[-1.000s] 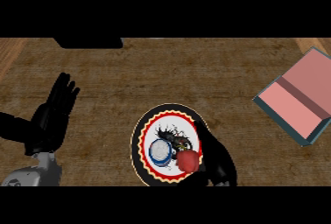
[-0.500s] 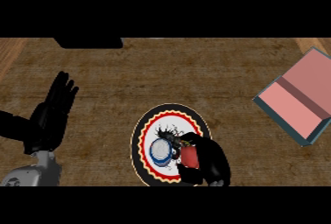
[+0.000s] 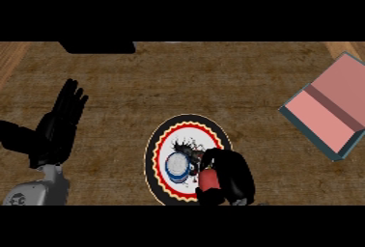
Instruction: Pick the bell pepper from the plate and place it in the cardboard box
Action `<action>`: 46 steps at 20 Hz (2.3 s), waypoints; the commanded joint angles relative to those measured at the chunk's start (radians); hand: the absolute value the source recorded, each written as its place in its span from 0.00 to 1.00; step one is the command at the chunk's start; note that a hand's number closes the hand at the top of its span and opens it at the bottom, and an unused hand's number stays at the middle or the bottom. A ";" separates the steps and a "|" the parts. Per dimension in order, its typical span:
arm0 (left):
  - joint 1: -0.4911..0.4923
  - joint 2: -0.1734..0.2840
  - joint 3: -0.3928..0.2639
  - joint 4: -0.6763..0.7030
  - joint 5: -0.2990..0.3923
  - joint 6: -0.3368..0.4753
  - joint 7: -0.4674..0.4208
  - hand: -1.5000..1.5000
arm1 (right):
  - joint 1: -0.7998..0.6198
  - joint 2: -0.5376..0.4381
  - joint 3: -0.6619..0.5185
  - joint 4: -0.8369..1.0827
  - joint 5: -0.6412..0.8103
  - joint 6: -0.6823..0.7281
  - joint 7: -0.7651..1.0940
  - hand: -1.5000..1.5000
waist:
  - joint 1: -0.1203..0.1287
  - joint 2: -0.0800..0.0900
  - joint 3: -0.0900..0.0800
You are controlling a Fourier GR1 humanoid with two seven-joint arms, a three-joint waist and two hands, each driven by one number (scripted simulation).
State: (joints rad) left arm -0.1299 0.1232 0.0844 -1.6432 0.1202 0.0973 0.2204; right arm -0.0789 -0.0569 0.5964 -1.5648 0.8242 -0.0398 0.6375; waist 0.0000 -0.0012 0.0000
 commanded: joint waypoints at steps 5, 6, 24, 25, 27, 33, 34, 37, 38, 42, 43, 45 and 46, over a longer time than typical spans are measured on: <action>0.003 0.004 -0.001 -0.004 0.007 -0.008 0.019 0.50 | 0.010 -0.216 0.367 -0.150 0.188 0.108 -0.263 1.00 | 0.002 -0.010 0.000; 0.004 0.004 -0.001 0.006 -0.008 -0.001 0.002 0.50 | 0.032 -0.239 0.386 -0.203 0.204 0.109 -0.257 1.00 | -0.007 -0.007 -0.001; 0.038 -0.018 -0.005 0.001 -0.020 0.010 -0.019 0.50 | 0.168 -0.328 0.298 -0.900 0.328 0.101 -0.092 1.00 | -0.019 0.000 -0.001; 0.046 -0.004 0.018 -0.003 0.009 -0.015 -0.037 0.50 | 0.158 -0.332 0.250 -0.962 0.310 0.143 -0.063 1.00 | -0.012 0.000 -0.001; 0.060 0.008 0.006 -0.041 0.009 -0.028 -0.009 0.50 | 0.154 -0.306 0.197 -0.948 0.326 0.120 -0.036 1.00 | -0.003 0.000 0.000; 0.014 -0.015 0.003 -0.001 0.002 -0.006 -0.014 0.50 | 0.073 -0.285 -0.102 -0.956 0.135 0.241 -0.027 1.00 | 0.000 0.006 0.000; 0.035 0.005 0.020 0.009 0.006 -0.028 -0.051 0.50 | 0.060 -0.266 -0.137 -0.956 0.122 0.256 -0.020 1.00 | 0.003 0.006 0.000; 0.045 0.004 0.014 0.002 0.013 -0.038 -0.043 0.50 | 0.083 -0.290 -0.273 -0.940 0.046 0.282 -0.091 1.00 | 0.000 0.006 0.001; 0.037 -0.018 -0.007 -0.001 -0.003 -0.018 -0.037 0.50 | 0.036 -0.252 -0.298 -0.915 0.037 0.314 -0.073 1.00 | 0.003 0.006 0.000; 0.067 -0.036 -0.035 -0.052 -0.029 0.001 -0.029 0.50 | -0.043 -0.252 -0.520 -0.717 -0.036 0.276 -0.201 1.00 | 0.009 0.004 0.002; 0.002 -0.017 -0.017 -0.045 -0.032 0.023 0.024 0.50 | -0.078 -0.239 -0.556 -0.654 -0.040 0.248 -0.221 1.00 | 0.006 0.005 0.002; 0.043 -0.019 -0.005 -0.009 0.001 -0.023 -0.027 0.50 | -0.125 -0.332 -0.673 -0.581 -0.070 0.296 -0.289 1.00 | 0.004 0.003 0.000; 0.050 -0.015 -0.005 -0.034 -0.002 -0.015 0.001 0.50 | -0.126 -0.333 -0.692 -0.526 -0.061 0.266 -0.320 1.00 | 0.005 0.002 0.000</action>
State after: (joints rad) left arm -0.0992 0.1072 0.0771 -1.6634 0.1127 0.0884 0.2119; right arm -0.1489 -0.3437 0.0624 -2.2093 0.8513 0.2291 0.4084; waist 0.0037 0.0026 0.0007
